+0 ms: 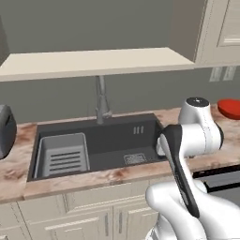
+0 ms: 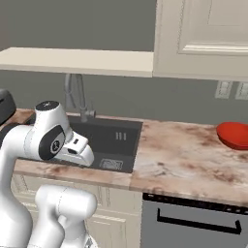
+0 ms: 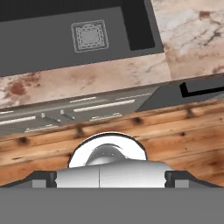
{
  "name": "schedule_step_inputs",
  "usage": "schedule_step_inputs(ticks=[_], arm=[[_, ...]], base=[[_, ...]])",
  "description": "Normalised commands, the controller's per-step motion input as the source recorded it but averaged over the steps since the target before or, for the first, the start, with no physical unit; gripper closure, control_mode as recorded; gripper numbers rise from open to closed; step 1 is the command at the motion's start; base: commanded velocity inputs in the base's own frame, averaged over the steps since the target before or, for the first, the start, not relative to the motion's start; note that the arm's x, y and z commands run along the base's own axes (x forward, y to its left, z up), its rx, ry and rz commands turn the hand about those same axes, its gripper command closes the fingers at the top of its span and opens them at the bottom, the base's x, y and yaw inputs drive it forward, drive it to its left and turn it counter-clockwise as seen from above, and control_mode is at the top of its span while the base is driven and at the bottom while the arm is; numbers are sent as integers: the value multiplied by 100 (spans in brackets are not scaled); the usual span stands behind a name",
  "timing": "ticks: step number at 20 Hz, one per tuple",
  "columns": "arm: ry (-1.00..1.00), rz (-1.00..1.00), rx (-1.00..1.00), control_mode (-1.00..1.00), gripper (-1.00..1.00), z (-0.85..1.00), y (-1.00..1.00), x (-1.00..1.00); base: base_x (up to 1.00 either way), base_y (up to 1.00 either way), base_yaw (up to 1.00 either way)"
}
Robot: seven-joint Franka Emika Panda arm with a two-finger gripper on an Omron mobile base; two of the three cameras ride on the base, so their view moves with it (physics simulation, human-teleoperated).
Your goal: Place the two vegetables and bowl onto the tray for setting up a vegetable dip station.
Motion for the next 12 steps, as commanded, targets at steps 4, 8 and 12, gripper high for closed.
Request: schedule_step_inputs(ticks=[4, 8, 12], arm=[[0, 0, 0, 100, -100, 0, 0, 0], [0, 0, 0, 100, -100, 0, 0, 0], [0, 0, 0, 100, -100, 0, 0, 0]], base=[[20, -89, 0], [22, -85, 0], [22, -84, 0]])
